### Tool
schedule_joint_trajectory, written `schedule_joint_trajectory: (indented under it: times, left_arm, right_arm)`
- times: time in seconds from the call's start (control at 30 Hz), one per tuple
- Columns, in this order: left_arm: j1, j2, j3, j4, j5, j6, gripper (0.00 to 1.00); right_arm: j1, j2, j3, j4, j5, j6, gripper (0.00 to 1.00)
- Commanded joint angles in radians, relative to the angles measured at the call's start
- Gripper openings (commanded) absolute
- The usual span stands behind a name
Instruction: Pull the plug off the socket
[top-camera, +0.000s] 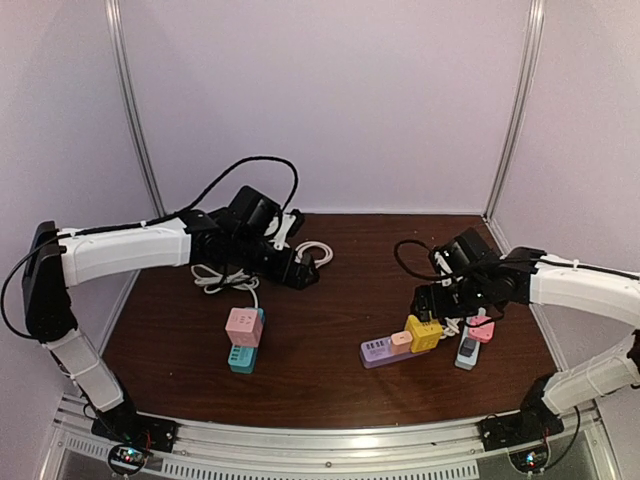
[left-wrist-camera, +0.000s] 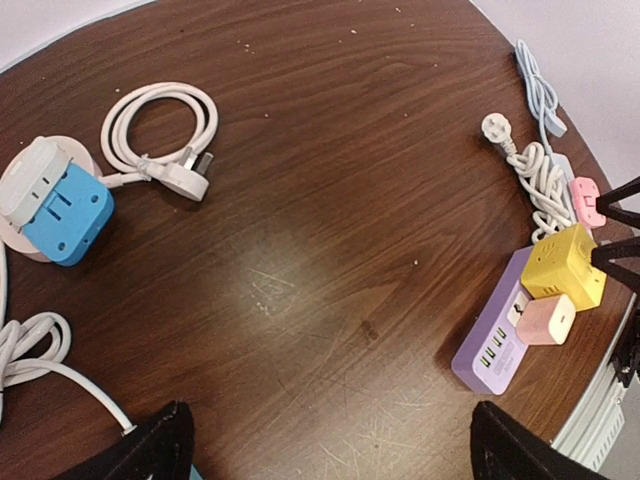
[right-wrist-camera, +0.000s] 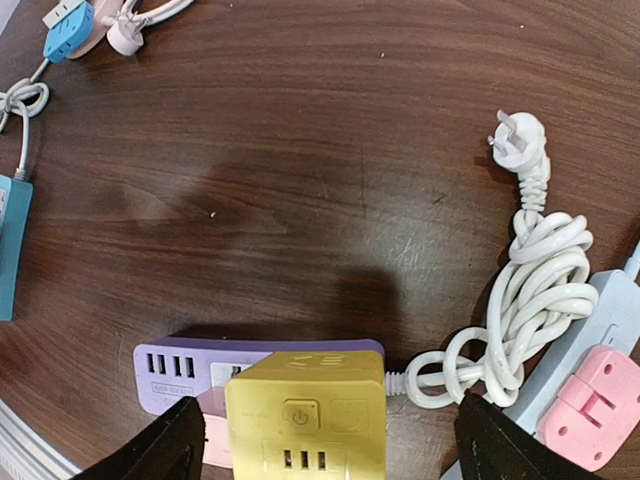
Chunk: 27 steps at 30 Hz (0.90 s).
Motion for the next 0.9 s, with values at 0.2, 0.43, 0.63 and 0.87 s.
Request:
schedule_joint_trajectory:
  times: [0.2,0.43,0.63,0.87]
  left_arm:
    - [-0.056,0.036,0.032,0.05,-0.004,-0.063,0.98]
    - [-0.073,0.05,0.025,0.085,0.005,-0.086,0.98]
    - [-0.073,0.057,0.027,0.112,0.023,-0.112,0.98]
    - [-0.073,0.089,0.04,0.152,0.041,-0.142,0.98]
  right_arm:
    - [0.086,0.062,0.002,-0.053,0.019,0.054,0.82]
    - [0.103,0.104,0.019,-0.042,0.016,0.074,0.64]
    - [0.116,0.167,0.058,-0.016,0.019,0.082,0.58]
    - [0.117,0.245,0.135,0.045,0.106,0.108,0.52]
